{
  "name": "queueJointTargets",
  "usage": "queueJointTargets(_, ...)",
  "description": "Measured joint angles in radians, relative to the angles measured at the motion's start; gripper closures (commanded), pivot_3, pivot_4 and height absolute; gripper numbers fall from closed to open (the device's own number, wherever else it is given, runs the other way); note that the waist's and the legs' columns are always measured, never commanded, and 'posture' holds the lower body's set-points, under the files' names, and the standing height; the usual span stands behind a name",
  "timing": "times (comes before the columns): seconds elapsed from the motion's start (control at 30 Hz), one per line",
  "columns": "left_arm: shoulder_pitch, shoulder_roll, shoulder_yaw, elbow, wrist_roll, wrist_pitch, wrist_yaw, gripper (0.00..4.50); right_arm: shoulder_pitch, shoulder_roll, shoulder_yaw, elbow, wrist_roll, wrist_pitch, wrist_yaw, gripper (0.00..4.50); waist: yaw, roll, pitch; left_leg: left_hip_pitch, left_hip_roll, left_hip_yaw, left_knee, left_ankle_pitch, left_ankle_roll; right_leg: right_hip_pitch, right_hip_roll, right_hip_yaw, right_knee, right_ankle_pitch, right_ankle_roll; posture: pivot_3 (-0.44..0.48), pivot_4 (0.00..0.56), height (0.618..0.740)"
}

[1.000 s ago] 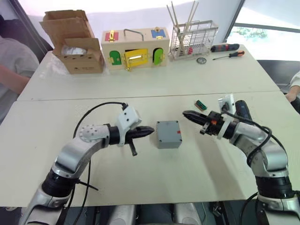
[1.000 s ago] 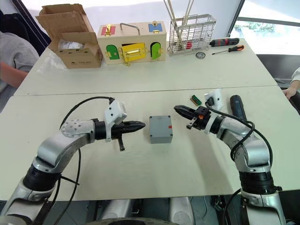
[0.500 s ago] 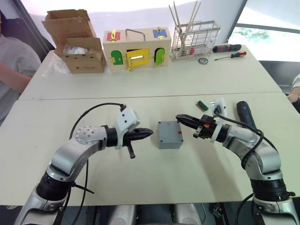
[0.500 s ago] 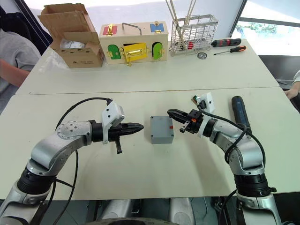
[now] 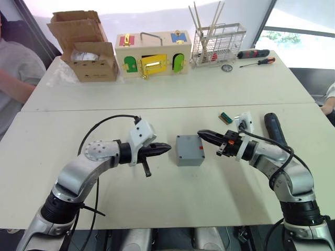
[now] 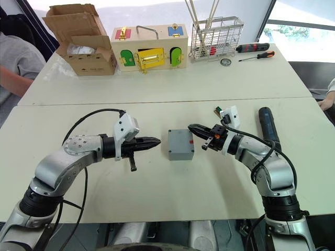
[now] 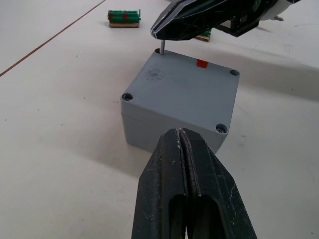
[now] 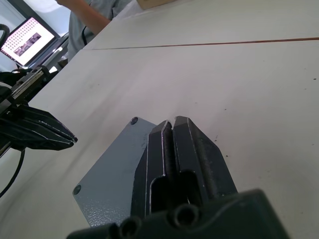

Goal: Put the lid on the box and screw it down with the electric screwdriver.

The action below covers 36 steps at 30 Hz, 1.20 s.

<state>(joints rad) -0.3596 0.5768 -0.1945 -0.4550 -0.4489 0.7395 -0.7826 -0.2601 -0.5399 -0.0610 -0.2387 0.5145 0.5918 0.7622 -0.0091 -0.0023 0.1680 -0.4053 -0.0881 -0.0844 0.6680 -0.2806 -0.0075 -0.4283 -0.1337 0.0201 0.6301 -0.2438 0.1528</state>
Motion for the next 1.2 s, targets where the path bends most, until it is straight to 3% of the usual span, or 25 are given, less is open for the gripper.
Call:
queueJointTargets(0.47, -0.001, -0.007, -0.008, 0.000, 0.001, 0.000, 0.006, 4.50, 0.000, 0.002, 0.025, 0.030, -0.022, -0.010, -0.008, 4.45, 0.000, 0.000, 0.000, 0.000, 0.000, 0.000, 0.000, 0.000, 0.000, 0.000, 0.000, 0.000, 0.000, 0.000, 0.000, 0.000, 0.150, 0.734)
queueJointTargets(0.57, -0.001, -0.009, -0.009, 0.000, 0.001, 0.000, 0.006, 4.50, 0.000, 0.003, 0.030, 0.029, -0.025, -0.015, -0.010, 3.66, 0.000, 0.000, 0.000, 0.000, 0.000, 0.000, 0.000, 0.000, 0.000, 0.000, 0.000, 0.000, 0.000, 0.000, 0.000, 0.000, 0.150, 0.734)
queueJointTargets(0.77, -0.001, -0.019, -0.011, 0.000, 0.001, -0.001, 0.007, 4.50, -0.004, -0.015, 0.045, 0.024, -0.033, -0.008, 0.001, 0.68, 0.000, 0.000, 0.000, 0.000, 0.000, 0.000, 0.000, 0.000, 0.000, 0.000, 0.000, 0.000, 0.000, 0.000, 0.000, 0.000, 0.150, 0.734)
queueJointTargets(0.83, -0.001, -0.023, -0.015, 0.000, 0.001, -0.001, 0.008, 4.50, -0.006, -0.036, 0.042, 0.023, -0.033, -0.005, 0.002, 0.18, 0.001, 0.000, 0.000, 0.000, 0.000, 0.000, 0.000, 0.000, 0.000, 0.000, 0.000, 0.000, 0.000, 0.000, 0.000, 0.000, 0.150, 0.734)
queueJointTargets(0.87, -0.003, -0.032, -0.015, 0.000, -0.001, -0.001, 0.008, 4.50, -0.006, -0.052, 0.036, 0.016, -0.030, 0.010, 0.001, 0.02, 0.002, 0.000, 0.000, 0.000, 0.000, 0.000, 0.000, 0.000, 0.000, 0.000, 0.000, 0.000, 0.000, 0.000, 0.000, 0.000, 0.150, 0.734)
queueJointTargets(1.03, -0.056, -0.082, -0.015, -0.001, -0.038, 0.000, 0.008, 4.50, -0.083, -0.170, -0.111, -0.029, 0.071, 0.179, -0.027, 0.02, 0.005, 0.000, 0.000, 0.000, 0.000, 0.000, 0.000, 0.000, 0.000, 0.000, 0.000, 0.000, 0.000, 0.000, 0.000, 0.000, 0.150, 0.734)
queueJointTargets(1.2, -0.080, -0.104, -0.043, -0.025, -0.053, -0.007, -0.023, 4.50, -0.222, -0.432, -0.275, 0.057, 0.175, 0.478, -0.034, 0.02, 0.015, 0.000, 0.000, -0.001, 0.000, 0.000, 0.000, 0.000, 0.001, 0.001, 0.000, 0.000, -0.002, 0.000, 0.000, 0.000, 0.150, 0.734)
